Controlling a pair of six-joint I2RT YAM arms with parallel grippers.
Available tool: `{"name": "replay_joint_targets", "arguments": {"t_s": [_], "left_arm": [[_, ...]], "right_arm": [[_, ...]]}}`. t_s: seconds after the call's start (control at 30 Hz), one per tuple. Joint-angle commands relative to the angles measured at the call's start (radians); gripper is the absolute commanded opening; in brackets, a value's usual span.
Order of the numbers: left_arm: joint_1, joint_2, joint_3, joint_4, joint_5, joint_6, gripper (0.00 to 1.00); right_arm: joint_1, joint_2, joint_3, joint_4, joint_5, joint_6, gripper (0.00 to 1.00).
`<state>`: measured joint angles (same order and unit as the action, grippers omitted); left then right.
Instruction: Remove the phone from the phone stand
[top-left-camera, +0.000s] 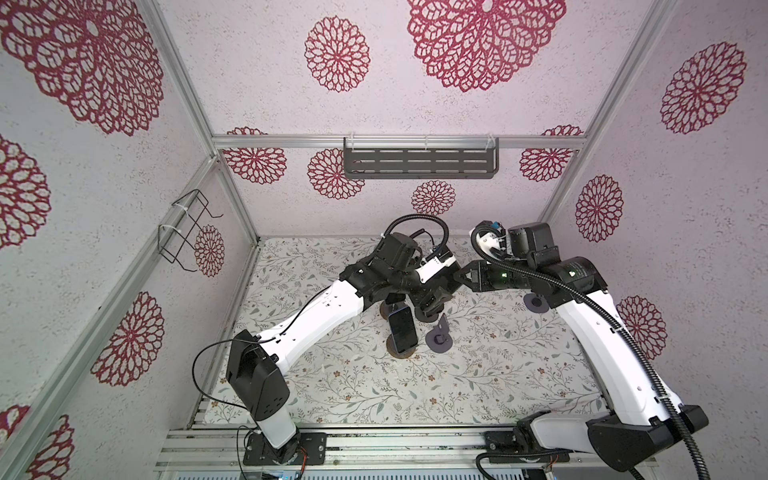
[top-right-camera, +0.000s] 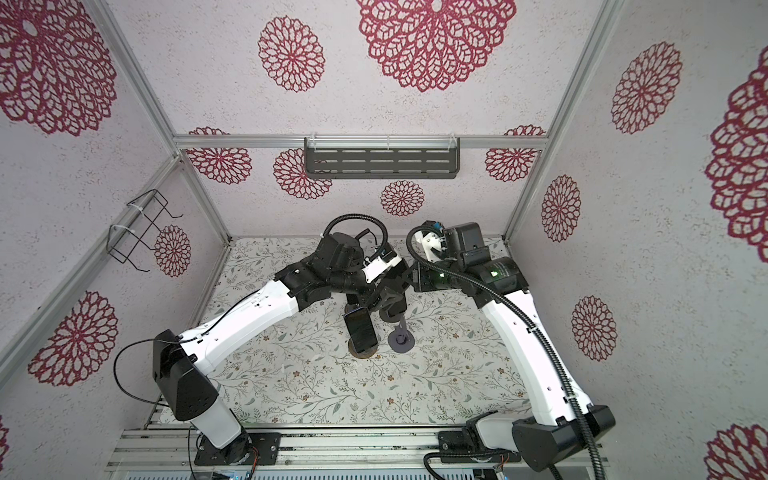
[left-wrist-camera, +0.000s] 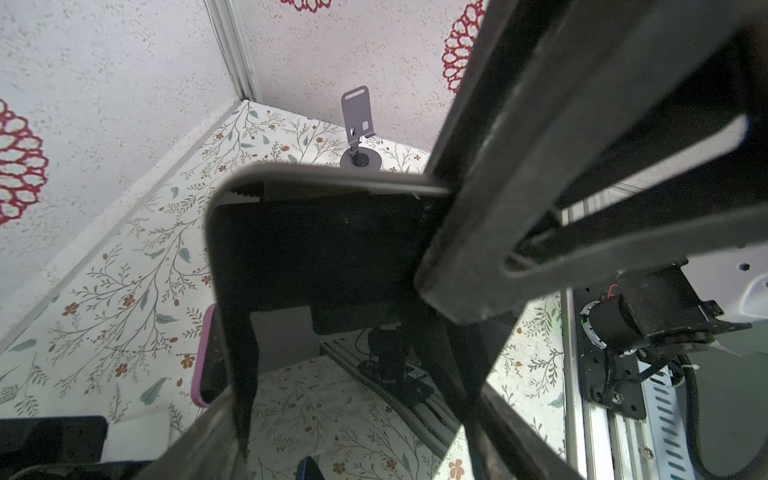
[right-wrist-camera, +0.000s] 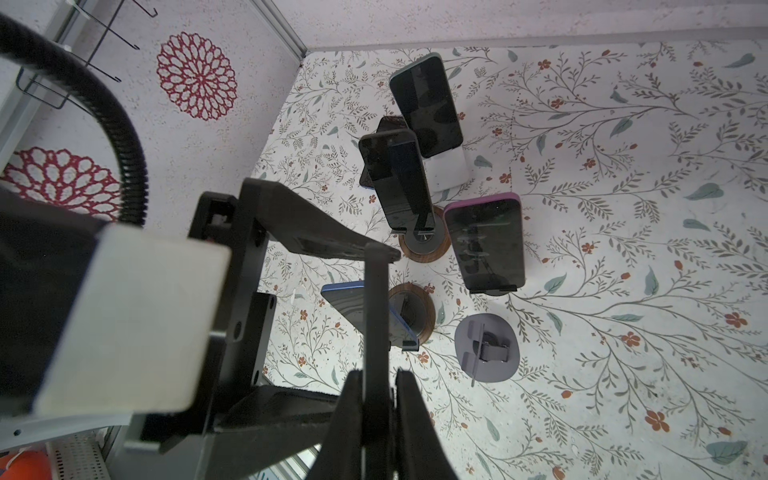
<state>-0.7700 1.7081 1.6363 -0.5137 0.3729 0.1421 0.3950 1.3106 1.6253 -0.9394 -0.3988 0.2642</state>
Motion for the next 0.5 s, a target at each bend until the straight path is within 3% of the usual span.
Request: {"name": "replay_joint_targets", "arguments": {"t_s": [0.0,0.33,0.4,0.47], "left_arm": [[-0.003,0.01,0.015,0.02,-0.018,-0.006,0.67],[-0.002,0.009,0.016,0.042,-0.051,-0.047,0.53],[-0.002,0.012,0.016,0.049,-0.054,-0.052,0.54],[-0.003,0.01,0.012,0.057,-0.055,-0.052,0.63]], "right_arm": [[-0.004,-0.045,0.0,0.046,-0.042,0.02,0.0],[-0.014,-0.052,-0.017,0.052,-0.039,0.015,0.0],[-0.015,-0.053,-0.021,0.054,-0.037,0.014,0.0],[-0.017,-0.056,-0.024,0.056,-0.036,0.014,0.0]]}}
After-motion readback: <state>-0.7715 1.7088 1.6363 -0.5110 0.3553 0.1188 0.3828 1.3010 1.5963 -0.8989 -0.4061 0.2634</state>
